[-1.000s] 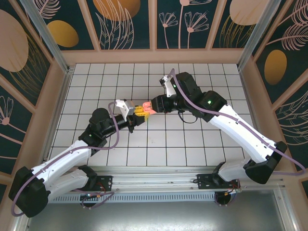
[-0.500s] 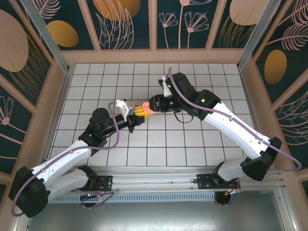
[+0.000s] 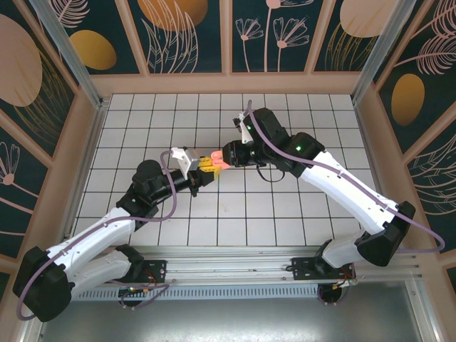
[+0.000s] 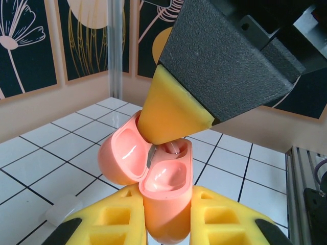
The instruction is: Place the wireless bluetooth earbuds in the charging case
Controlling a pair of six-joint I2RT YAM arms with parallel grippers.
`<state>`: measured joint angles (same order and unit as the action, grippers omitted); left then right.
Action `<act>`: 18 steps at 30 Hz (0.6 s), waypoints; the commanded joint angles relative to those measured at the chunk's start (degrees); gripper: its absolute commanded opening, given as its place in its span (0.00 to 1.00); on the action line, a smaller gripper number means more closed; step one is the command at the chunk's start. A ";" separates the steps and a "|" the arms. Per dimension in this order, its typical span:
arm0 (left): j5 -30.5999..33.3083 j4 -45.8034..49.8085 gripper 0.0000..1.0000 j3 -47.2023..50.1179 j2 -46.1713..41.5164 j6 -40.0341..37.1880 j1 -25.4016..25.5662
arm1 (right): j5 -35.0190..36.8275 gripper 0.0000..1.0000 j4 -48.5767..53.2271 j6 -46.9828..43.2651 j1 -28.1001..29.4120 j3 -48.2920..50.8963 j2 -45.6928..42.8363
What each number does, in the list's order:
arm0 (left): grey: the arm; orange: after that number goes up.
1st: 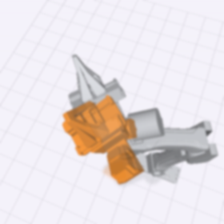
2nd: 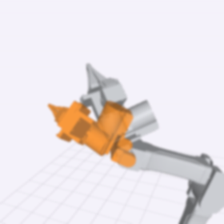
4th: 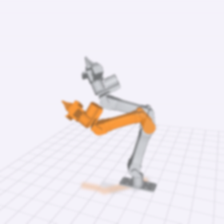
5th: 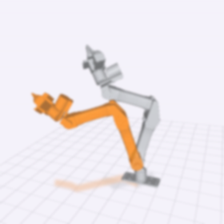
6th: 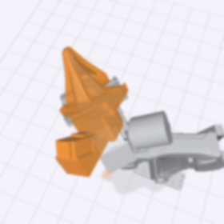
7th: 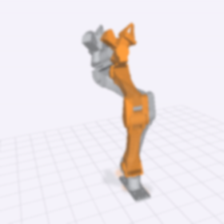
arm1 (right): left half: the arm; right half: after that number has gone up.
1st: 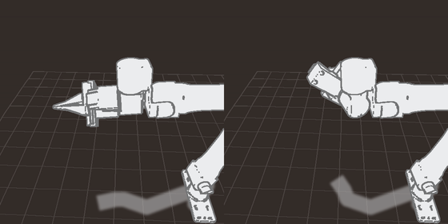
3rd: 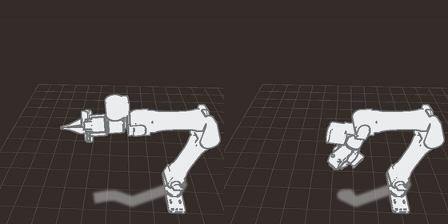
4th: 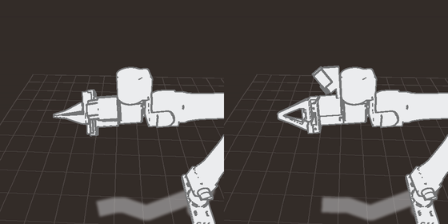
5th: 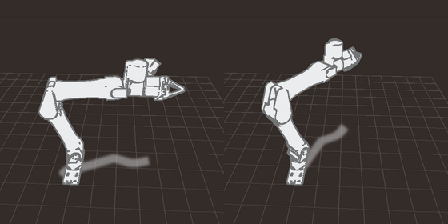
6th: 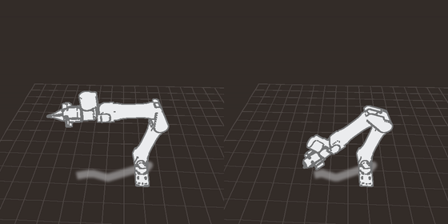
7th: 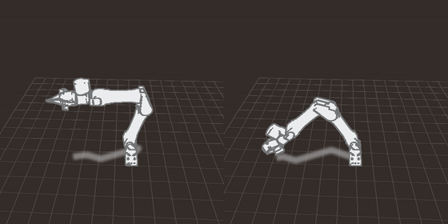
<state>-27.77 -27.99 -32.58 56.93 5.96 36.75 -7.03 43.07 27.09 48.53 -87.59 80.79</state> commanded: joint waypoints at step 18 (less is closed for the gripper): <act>-1.63 -0.39 0.16 -2.03 -0.56 -0.50 0.27 | -0.85 0.21 -5.45 -10.21 -0.61 7.04 -8.17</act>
<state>-29.36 -28.05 -32.58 56.93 5.58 37.19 -8.01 38.72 19.75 48.36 -81.28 74.65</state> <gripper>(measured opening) 0.174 0.211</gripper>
